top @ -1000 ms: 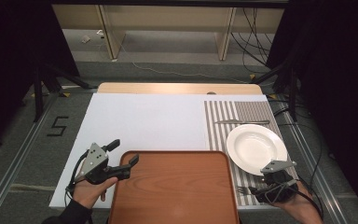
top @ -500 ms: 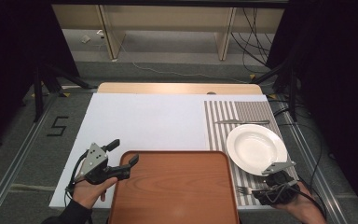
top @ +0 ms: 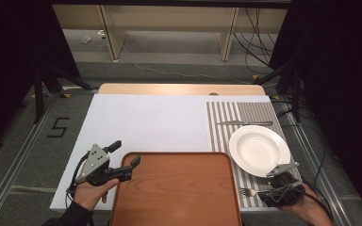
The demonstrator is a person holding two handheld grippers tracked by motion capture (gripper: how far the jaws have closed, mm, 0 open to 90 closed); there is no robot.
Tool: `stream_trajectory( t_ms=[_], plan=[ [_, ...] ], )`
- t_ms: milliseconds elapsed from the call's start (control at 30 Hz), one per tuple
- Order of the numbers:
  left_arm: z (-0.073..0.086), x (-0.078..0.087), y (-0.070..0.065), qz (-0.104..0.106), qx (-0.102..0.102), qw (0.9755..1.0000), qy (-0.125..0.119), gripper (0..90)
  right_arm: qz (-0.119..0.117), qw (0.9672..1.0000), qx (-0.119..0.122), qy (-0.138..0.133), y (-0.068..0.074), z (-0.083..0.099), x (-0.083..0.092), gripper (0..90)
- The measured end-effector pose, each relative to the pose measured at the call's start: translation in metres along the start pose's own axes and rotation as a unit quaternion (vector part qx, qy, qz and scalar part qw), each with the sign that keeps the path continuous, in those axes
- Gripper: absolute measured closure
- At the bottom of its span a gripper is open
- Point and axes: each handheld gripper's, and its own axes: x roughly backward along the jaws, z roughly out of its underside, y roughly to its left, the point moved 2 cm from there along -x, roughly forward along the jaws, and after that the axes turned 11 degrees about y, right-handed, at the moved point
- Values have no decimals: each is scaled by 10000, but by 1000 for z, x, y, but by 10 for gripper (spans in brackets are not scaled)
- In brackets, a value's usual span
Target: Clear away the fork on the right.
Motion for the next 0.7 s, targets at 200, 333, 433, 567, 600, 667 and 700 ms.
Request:
stream_trajectory(
  t_ms=[200,333,433,567,600,667,700],
  plan=[
    [0,0,0,7,-14,10000,3,166,24,9999,48,118,-3,0,-3,325],
    [0,0,0,7,-14,10000,5,166,15,9998,59,178,-5,-1,-4,341],
    [0,-1,0,1,-4,10000,12,166,16,9996,122,236,-6,-2,-6,353],
    [0,-2,-1,10,-20,10000,26,167,-8,9993,123,340,-9,-3,-8,373],
    [0,-2,-1,13,-20,10000,27,167,-14,9993,123,348,-10,-3,-9,375],
    [0,-2,-1,19,-20,10000,30,167,-64,9992,140,365,-11,-3,-9,391],
    [0,-2,-1,19,-20,10000,30,167,-77,9991,167,379,-11,-4,-9,394]
  ],
)
